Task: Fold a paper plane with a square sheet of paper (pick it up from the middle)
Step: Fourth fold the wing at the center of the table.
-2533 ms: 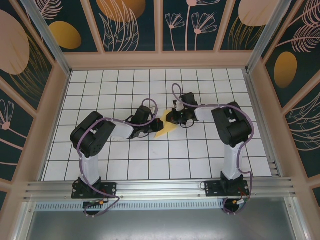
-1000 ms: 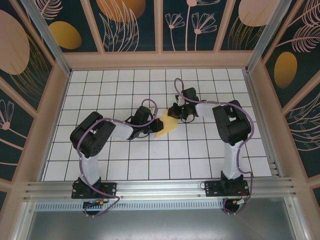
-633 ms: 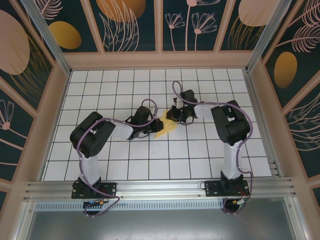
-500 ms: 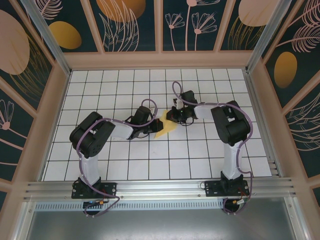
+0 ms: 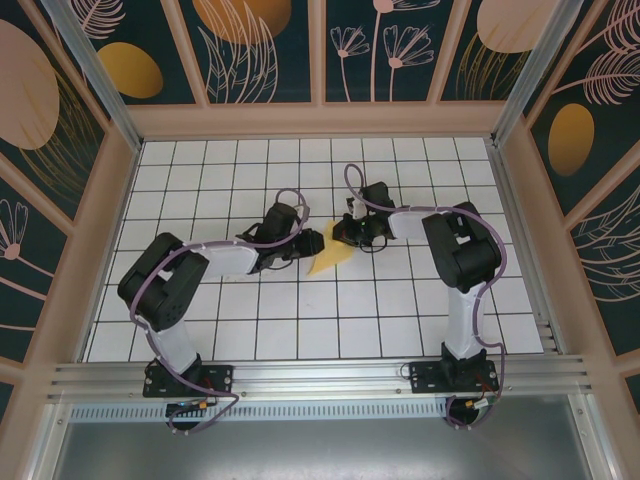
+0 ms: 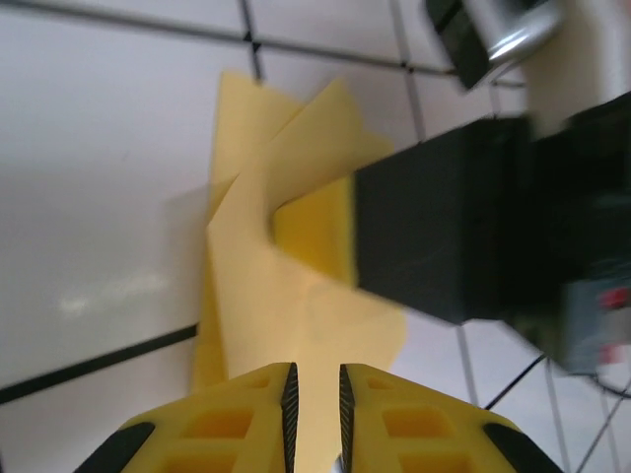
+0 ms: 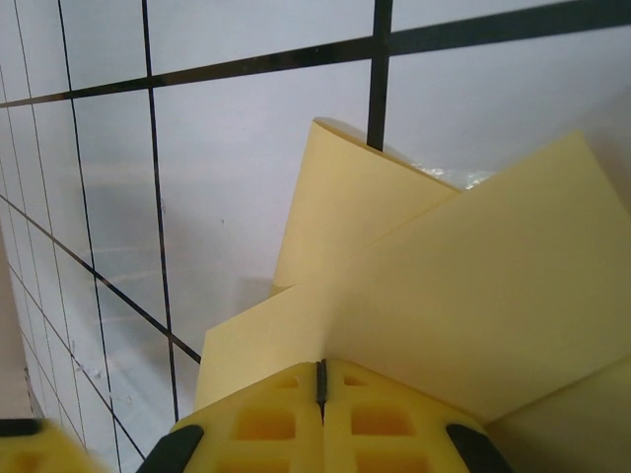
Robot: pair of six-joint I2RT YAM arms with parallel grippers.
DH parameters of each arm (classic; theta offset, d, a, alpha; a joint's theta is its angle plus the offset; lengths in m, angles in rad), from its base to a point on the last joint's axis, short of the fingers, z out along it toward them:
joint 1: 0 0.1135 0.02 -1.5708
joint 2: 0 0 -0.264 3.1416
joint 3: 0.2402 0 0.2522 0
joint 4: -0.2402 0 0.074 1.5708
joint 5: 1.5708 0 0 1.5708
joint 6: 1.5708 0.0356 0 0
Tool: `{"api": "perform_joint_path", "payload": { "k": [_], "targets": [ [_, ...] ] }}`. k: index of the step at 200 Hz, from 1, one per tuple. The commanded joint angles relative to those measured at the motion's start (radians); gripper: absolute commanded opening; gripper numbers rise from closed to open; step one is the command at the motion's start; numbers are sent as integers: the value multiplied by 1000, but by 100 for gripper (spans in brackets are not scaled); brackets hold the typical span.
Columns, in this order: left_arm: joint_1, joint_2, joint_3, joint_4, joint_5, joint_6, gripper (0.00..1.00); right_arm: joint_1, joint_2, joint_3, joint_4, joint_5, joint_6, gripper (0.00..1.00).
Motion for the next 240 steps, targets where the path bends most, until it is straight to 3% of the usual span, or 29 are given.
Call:
{"api": "perform_joint_path", "payload": {
  "k": [1,44,148,194,240],
  "targets": [
    [4,-11,33,-12,20,-17,22,-19,44,-46,-129,149,-26,0],
    [-25,40,33,13,92,-52,21,-20,57,-37,-139,159,-12,0],
    [-42,28,-93,-23,-11,-33,15,-23,-58,6,-94,56,5,0],
    [-42,42,-93,-9,3,-33,14,-20,-160,-13,-120,74,22,6],
    [-42,18,-108,9,17,-22,15,-14,-166,-72,-125,84,80,16]
  ]
}}
